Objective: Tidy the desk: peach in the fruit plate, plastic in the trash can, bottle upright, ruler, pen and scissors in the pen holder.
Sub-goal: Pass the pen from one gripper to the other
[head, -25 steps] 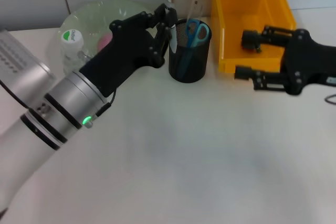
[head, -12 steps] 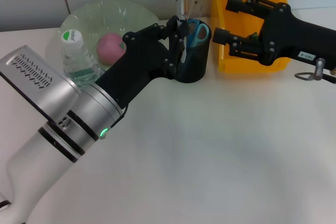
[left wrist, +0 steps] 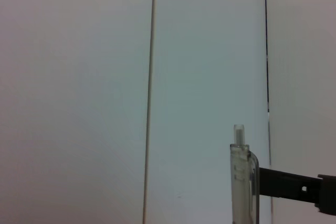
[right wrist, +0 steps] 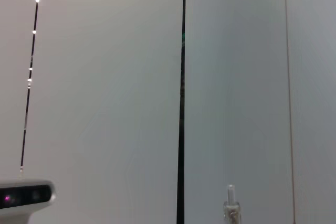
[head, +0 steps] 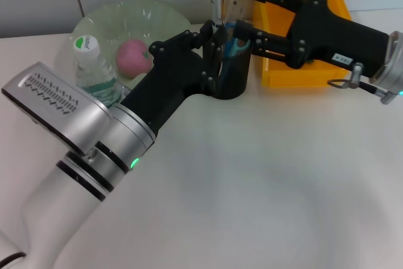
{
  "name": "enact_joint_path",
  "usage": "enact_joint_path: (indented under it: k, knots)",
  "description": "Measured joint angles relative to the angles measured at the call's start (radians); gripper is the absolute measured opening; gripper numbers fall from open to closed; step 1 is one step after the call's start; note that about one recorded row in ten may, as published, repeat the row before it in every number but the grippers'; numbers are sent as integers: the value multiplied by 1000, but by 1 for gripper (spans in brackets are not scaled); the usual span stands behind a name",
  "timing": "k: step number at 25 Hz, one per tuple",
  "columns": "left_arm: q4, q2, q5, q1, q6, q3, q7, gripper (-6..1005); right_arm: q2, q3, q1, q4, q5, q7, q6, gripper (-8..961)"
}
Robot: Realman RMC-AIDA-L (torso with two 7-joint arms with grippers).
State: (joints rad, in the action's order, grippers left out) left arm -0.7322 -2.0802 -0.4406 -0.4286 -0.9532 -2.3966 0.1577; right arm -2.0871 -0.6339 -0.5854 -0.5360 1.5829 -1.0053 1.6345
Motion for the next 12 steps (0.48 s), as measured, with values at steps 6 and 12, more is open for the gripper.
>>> enact_joint_path:
  k: [6, 12]
  knots:
    - [-10, 0, -63, -2, -1, -40, -64, 192, -1, -7, -25, 65, -36, 37, -29, 740]
    - [-16, 0, -85, -2, 0, -54, -78, 197, -1, -9, -43, 92, -44, 38, -35, 736]
